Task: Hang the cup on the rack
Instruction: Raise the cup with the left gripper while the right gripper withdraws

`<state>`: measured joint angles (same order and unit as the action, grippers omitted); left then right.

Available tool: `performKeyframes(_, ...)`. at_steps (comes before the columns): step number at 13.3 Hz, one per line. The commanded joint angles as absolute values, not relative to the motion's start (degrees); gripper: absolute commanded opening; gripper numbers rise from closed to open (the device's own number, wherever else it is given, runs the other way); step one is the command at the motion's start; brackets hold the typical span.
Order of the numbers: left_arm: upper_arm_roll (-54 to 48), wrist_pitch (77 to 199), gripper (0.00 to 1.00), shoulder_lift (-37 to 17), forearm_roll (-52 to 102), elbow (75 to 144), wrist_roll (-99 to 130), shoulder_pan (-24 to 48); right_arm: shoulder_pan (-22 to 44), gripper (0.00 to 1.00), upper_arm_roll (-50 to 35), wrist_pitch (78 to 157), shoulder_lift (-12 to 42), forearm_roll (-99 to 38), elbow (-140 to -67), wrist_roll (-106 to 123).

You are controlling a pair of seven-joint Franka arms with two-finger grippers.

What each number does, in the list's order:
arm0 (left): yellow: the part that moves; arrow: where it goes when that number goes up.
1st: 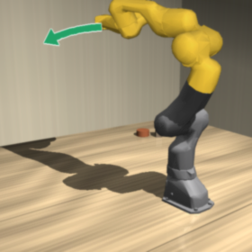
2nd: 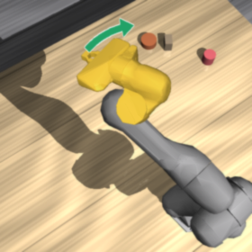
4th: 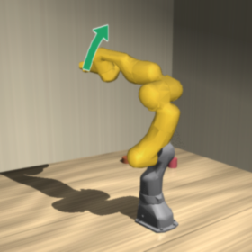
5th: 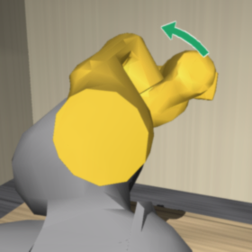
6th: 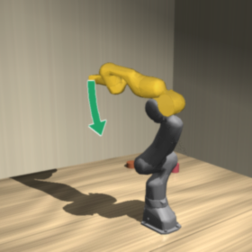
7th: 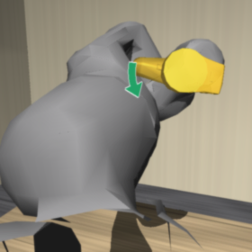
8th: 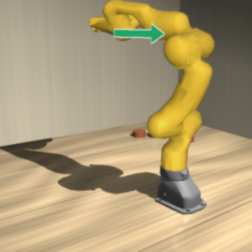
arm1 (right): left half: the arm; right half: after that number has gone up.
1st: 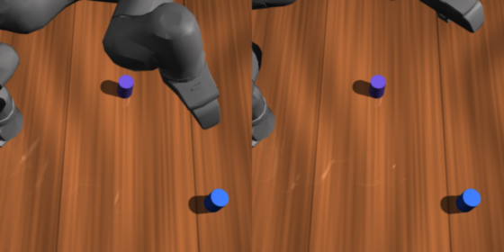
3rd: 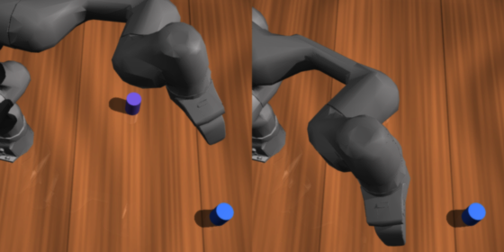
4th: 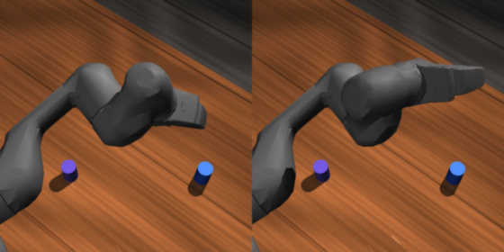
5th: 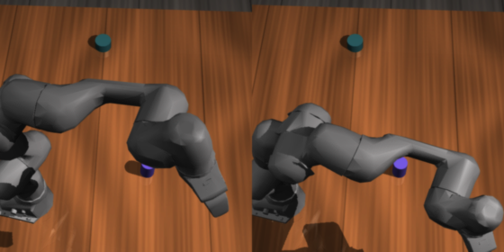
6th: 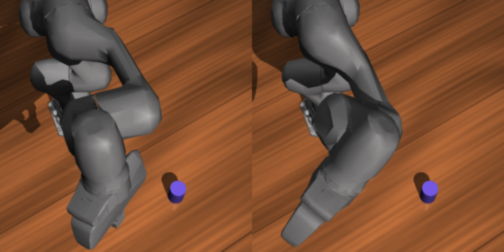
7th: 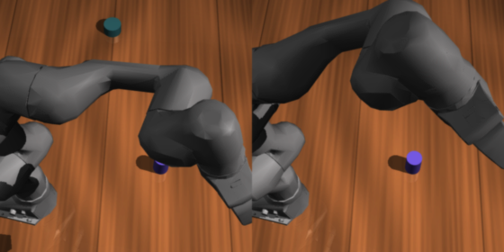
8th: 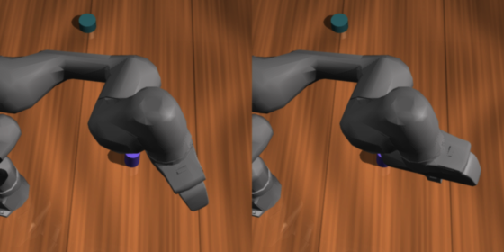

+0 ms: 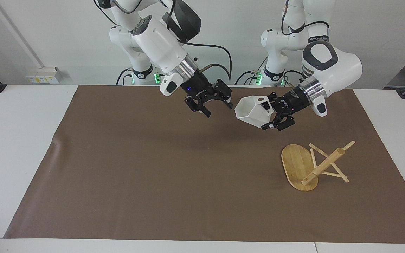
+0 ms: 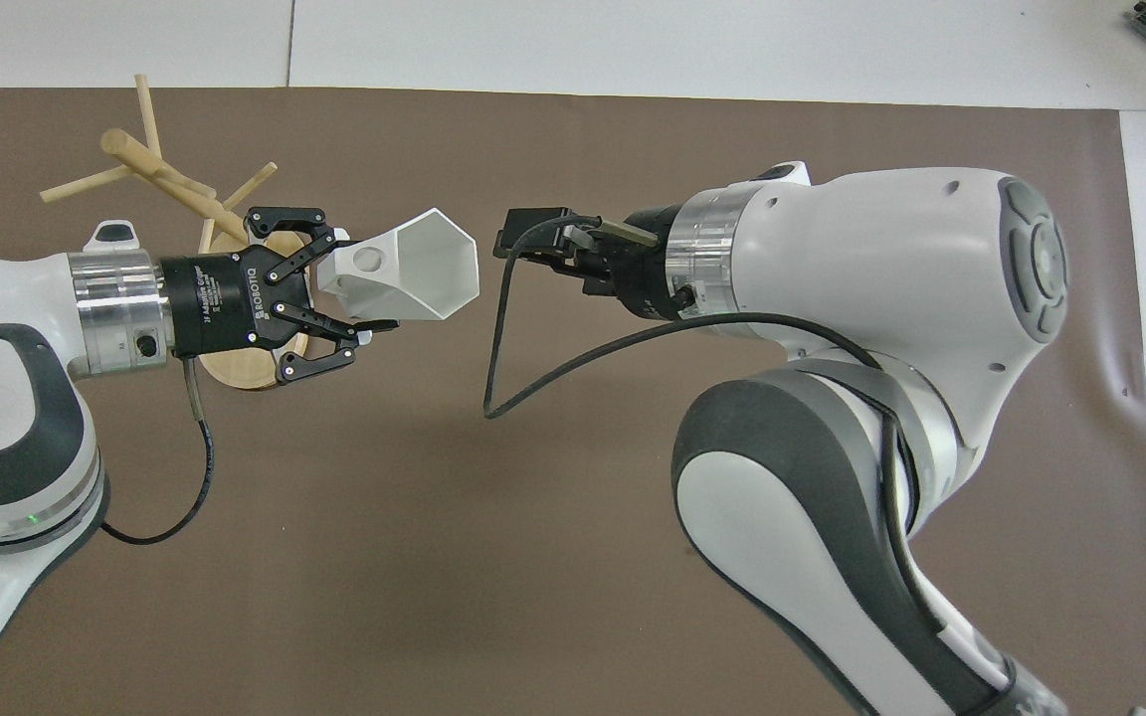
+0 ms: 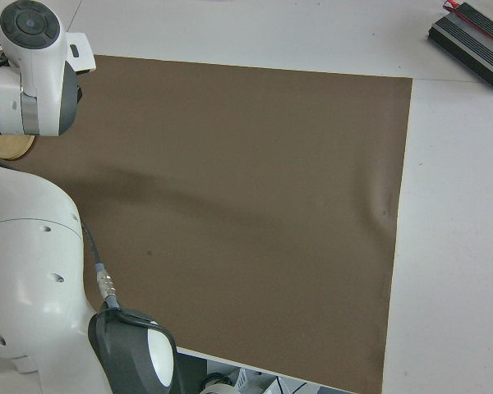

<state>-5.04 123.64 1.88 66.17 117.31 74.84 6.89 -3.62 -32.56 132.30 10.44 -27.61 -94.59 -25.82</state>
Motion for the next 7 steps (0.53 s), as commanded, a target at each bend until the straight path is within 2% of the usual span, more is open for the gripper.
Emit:
performKeyframes(1, -5.19, 123.92, 0.00, 2.11, 61.72, 117.60, 84.61, 6.42, -4.31, 1.00, -29.98, 129.91, 8.27, -26.89, -94.92, -19.80)
performKeyframes(4, -5.27, 132.67, 0.00, 1.50, 60.29, 117.77, 92.15, 7.37, -4.31, 1.00, -26.55, 129.90, 8.00, -26.81, -95.18, -14.51)
performKeyframes(7, -5.36, 142.98, 0.00, 1.40, 60.03, 121.27, 100.28, 8.61, -4.31, 1.00, -23.48, 129.90, 7.91, -24.10, -95.27, -14.59)
